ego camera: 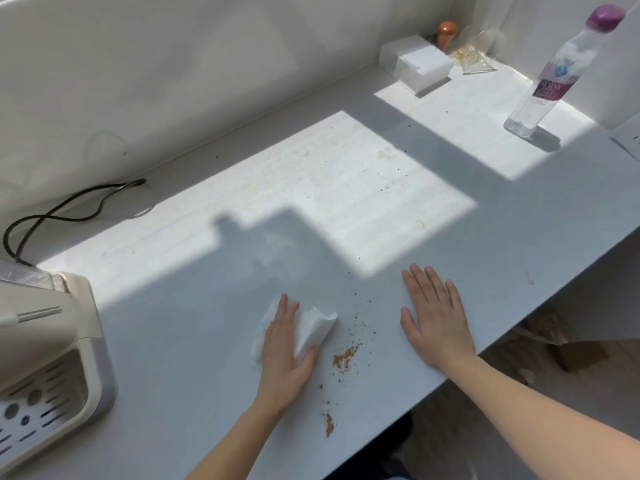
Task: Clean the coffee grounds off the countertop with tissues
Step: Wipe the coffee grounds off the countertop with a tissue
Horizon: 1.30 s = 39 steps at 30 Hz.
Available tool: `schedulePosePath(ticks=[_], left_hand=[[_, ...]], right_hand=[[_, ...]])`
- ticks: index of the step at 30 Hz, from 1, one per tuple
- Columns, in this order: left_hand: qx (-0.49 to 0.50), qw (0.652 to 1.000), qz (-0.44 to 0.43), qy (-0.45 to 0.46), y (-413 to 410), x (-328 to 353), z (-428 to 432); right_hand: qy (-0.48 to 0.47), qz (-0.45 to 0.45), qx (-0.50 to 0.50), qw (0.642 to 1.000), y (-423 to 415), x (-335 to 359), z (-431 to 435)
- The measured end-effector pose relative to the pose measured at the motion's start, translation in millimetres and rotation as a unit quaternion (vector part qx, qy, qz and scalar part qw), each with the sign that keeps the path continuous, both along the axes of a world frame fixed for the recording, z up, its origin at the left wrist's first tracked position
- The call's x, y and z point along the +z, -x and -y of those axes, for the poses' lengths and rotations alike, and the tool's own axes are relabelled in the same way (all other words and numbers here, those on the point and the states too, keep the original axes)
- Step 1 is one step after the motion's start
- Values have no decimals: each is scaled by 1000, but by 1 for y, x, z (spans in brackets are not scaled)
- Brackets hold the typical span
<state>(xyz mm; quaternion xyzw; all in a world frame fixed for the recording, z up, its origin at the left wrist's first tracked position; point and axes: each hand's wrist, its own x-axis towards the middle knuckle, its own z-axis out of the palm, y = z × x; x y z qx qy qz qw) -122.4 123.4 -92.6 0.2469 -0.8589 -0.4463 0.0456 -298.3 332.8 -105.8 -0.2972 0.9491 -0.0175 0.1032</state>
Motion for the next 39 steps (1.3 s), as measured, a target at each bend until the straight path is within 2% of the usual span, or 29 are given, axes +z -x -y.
schedulePosePath(ticks=[2,5,8,11,15,21,27,30,34,36,39], left_hand=[[125,991,-24,-47,-8,2,-2],[271,957,-45,-95,-13,8,8],[384,916,-99,-55,-11,18,41],[427,898,-109,-11,-5,21,81],[334,942,-34,-6,9,6,89],[301,953,-27,-17,71,-7,56],[92,994,-51,15,130,-12,36],[-34,996,-72,32,150,-13,23],[-183,975,-120,33,158,-2,2],[-214,972,-95,16,153,-2,-2],[-205,978,-25,-4,134,-8,-3]], right_hand=[[-1,1,1,1000,-1,0,0],[3,2,-1,1000,1,0,0],[4,5,0,1000,0,1,0],[1,4,0,1000,1,1,0],[-6,7,1,1000,1,0,0],[-10,8,1,1000,1,-3,-1],[9,6,4,1000,1,-2,0],[10,8,3,1000,2,-2,0],[5,6,4,1000,2,-2,0],[17,8,2,1000,2,-2,0],[30,7,1,1000,2,-3,-1]])
